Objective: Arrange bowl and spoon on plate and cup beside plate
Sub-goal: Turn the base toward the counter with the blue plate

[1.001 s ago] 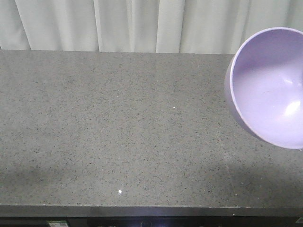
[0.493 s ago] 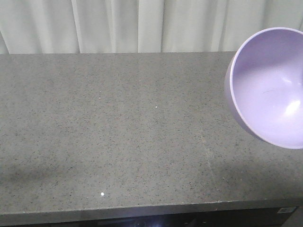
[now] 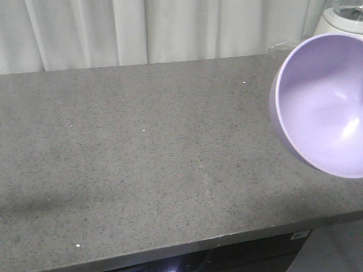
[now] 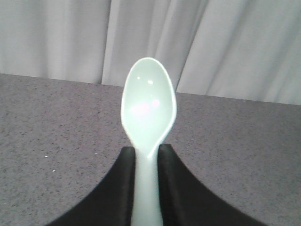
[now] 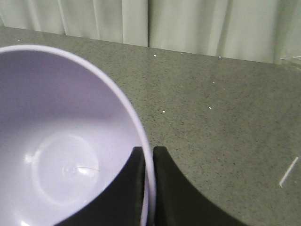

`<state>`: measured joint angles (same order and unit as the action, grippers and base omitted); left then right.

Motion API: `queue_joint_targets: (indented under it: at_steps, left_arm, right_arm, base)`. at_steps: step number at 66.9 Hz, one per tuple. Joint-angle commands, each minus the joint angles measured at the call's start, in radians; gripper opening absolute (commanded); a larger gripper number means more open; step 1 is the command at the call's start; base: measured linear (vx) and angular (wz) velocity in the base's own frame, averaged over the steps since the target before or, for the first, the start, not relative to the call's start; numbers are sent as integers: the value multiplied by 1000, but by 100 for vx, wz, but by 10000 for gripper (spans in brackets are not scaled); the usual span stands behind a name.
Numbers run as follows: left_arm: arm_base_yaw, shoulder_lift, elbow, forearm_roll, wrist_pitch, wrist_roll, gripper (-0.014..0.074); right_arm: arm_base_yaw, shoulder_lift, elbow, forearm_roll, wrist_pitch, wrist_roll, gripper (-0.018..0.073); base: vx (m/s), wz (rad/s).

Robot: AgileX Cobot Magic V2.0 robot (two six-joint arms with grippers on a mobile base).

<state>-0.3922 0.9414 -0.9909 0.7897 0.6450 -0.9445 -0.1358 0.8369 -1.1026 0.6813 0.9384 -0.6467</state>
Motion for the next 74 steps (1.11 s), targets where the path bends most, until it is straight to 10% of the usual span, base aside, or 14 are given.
queue_joint_targets:
  at_steps: [1, 74]
  left_arm:
    - [0, -11, -22, 27, -42, 2, -6]
    - [0, -11, -22, 27, -42, 2, -6]
  right_arm:
    - [-4, -4, -25, 34, -60, -6, -4]
    - [-4, -4, -25, 35, -60, -6, -4]
  base:
    - [0, -31]
    - [-2, -30]
